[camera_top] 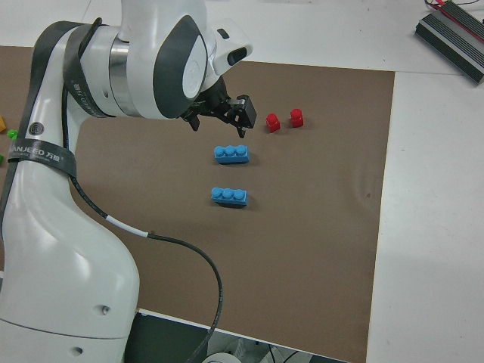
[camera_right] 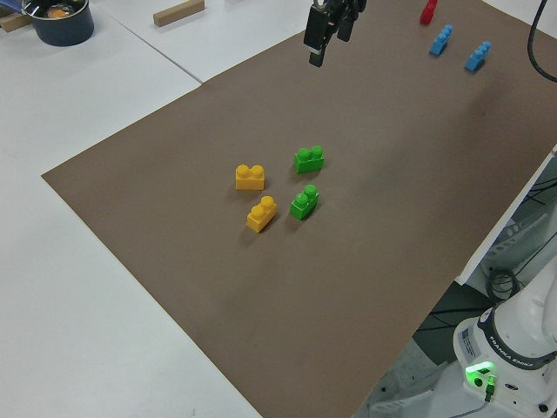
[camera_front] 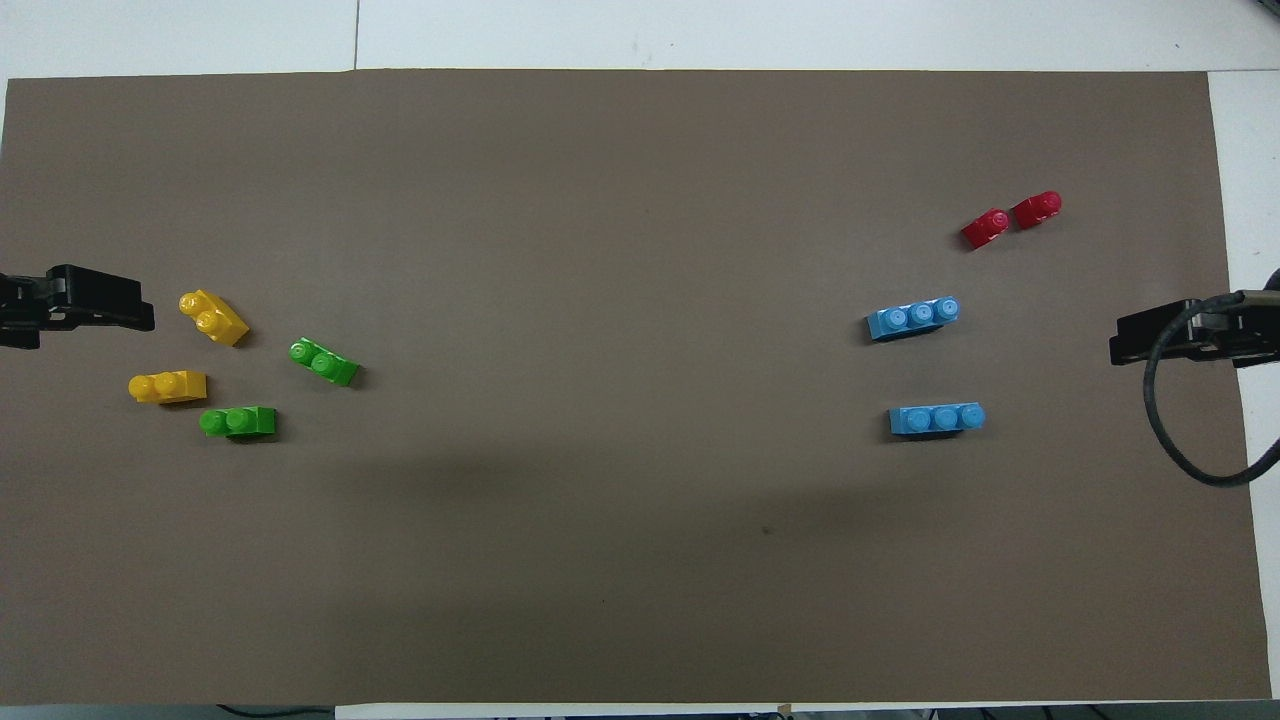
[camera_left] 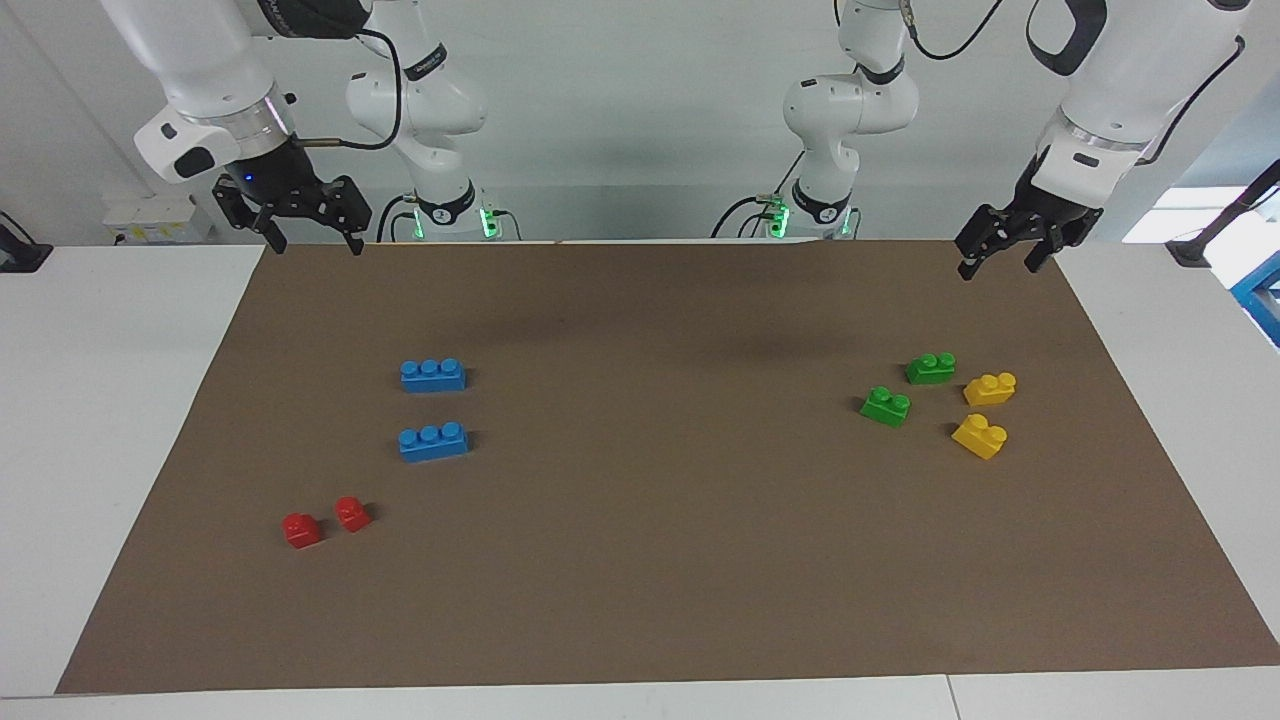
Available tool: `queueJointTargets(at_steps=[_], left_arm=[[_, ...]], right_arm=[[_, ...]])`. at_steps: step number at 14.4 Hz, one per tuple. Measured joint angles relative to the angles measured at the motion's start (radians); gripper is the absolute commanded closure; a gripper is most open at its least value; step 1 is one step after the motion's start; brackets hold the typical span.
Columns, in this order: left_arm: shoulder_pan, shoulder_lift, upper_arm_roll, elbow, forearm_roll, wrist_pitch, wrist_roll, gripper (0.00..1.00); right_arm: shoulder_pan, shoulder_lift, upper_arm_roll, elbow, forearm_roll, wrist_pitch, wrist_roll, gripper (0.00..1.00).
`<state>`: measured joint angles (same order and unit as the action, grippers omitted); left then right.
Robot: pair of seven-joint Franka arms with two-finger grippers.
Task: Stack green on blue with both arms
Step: 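Move the left gripper toward the green bricks near it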
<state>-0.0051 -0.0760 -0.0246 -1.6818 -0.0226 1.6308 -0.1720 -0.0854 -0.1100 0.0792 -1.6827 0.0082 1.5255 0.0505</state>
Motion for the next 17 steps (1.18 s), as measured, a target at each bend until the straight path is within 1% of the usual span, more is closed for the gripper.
queueJointTargets(at_steps=[3, 7, 9, 11, 14, 17], left_arm=[[-0.009, -0.003, -0.002, -0.02, 0.0, 0.038, -0.274, 0.0], [-0.049, -0.027, -0.005, -0.11, 0.0, 0.154, -0.744, 0.0], [-0.057, -0.038, -0.005, -0.129, 0.0, 0.173, -0.912, 0.0], [-0.057, -0.046, -0.003, -0.134, 0.0, 0.175, -0.996, 0.0], [-0.057, -0.048, 0.0, -0.148, -0.001, 0.173, -1.06, 0.0], [-0.057, -0.048, 0.0, -0.204, -0.004, 0.165, -1.088, 0.0]], right_arm=[[0.0, 0.0, 0.0, 0.0, 0.0, 0.0, 0.0, 0.0], [-0.008, 0.0, -0.004, 0.0, 0.0, 0.0, 0.0, 0.0], [-0.015, 0.0, -0.007, 0.0, 0.0, 0.0, 0.0, 0.0], [-0.015, 0.0, -0.007, 0.0, 0.0, 0.014, 0.0, 0.0], [-0.015, 0.0, -0.007, 0.0, 0.0, 0.049, 0.0, 0.0], [-0.024, 0.0, -0.008, -0.001, -0.001, 0.081, -0.003, 0.0]])
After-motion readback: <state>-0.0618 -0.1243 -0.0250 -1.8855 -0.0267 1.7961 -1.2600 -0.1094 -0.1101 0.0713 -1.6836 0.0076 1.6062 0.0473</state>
